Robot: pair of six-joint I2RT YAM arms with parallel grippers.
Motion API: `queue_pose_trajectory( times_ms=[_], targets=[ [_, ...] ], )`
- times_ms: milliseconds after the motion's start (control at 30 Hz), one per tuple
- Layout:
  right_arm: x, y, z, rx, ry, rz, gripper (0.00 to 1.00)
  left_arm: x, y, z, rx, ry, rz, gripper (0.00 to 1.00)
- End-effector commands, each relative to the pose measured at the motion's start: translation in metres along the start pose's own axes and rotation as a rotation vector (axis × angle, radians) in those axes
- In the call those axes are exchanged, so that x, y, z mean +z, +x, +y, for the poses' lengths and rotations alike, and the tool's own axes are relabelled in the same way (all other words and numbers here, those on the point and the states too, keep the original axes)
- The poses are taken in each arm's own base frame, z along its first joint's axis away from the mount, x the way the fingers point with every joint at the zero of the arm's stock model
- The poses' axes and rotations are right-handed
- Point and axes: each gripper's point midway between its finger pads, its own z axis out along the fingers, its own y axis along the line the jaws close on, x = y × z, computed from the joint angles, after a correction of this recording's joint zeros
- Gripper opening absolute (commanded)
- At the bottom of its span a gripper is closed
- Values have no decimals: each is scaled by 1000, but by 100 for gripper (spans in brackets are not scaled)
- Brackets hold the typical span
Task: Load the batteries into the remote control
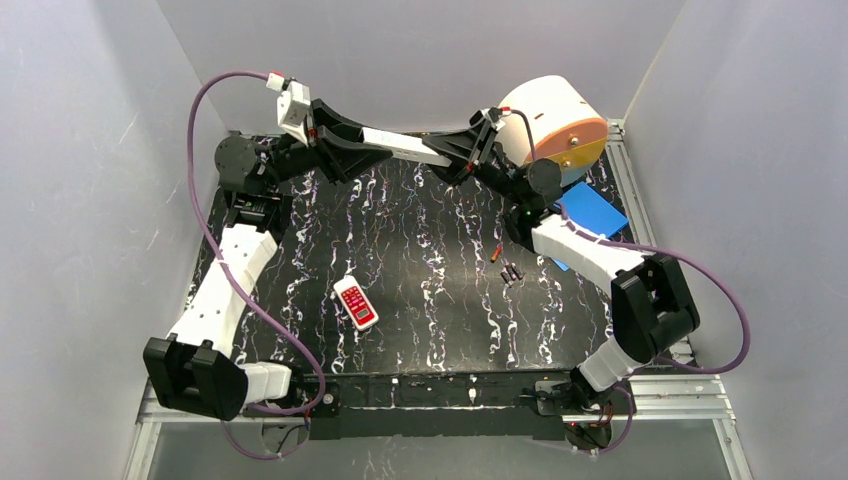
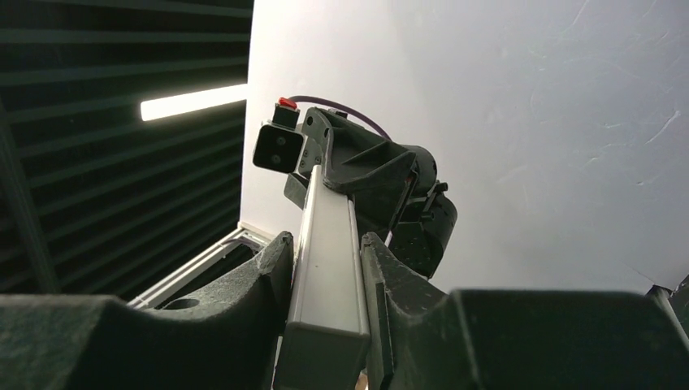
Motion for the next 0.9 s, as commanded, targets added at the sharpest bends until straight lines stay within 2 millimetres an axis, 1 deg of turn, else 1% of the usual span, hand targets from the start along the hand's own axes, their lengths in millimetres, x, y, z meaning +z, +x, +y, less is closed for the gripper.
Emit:
queue_pose_trajectory(
  times_ms=[0,67,233,300,400,500,567,600,700,733,767,867],
  targets=[
    [-15,-10,28,-82,-90,-54,30,-7,-42,8,103,-91,-133,0],
    [-16,-10,26,-87,-73,-52,35,-8,-39,11,98,-101,-131,0],
    [-14,-13,10,-81,21,-45,40,-10,-24,18,70,-117,-107,0],
    [-15,-13,8,-86,34,-42,43,-11,-22,19,66,-124,-107,0],
    [-15,-11,12,-104,16,-28,46,-11,-22,21,65,-133,-108,0],
    [-15,-9,21,-119,-26,-25,51,-10,-20,23,56,-131,-103,0],
    [-17,-12,27,-121,-58,-44,51,-10,-19,24,53,-132,-103,0],
    [-17,-12,32,-126,-82,-47,49,-10,-19,24,52,-134,-103,0],
    [-15,-12,36,-128,-93,-28,41,-10,-16,22,41,-117,-90,0],
    [-14,-11,35,-130,-88,-19,40,-9,-15,21,36,-106,-83,0],
    [-12,-11,34,-133,-80,-11,43,-9,-14,19,34,-94,-75,0],
    [-9,-9,26,-144,-35,18,71,-9,-12,13,33,-62,-57,0]
  ],
)
